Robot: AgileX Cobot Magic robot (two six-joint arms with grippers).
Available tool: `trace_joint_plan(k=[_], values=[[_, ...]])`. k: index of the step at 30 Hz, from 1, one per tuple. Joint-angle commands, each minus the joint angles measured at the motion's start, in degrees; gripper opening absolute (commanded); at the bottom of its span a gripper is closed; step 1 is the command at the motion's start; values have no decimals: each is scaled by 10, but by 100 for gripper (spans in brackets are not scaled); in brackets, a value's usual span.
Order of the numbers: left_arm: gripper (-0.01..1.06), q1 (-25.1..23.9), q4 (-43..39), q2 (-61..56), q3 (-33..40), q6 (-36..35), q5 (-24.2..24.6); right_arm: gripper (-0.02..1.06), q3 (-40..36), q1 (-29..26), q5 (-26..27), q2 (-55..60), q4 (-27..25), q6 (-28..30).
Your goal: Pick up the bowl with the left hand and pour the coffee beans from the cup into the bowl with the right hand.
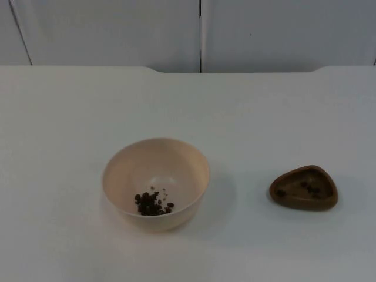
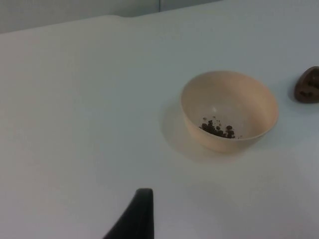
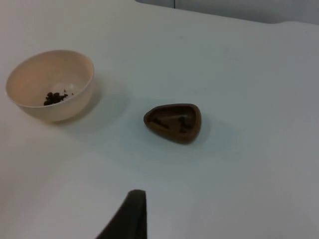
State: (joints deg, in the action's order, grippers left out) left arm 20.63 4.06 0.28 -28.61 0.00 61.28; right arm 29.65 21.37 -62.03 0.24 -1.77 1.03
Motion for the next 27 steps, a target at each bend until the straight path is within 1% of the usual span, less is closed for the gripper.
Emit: trace_joint_plan(k=[1,27], values=[[105,0,-1,-3,3,0,2,105,-2,-2,1,-2,2,0],[105,0,-1,-3,3,0,2,105,-2,-2,2,-2,1,-1]])
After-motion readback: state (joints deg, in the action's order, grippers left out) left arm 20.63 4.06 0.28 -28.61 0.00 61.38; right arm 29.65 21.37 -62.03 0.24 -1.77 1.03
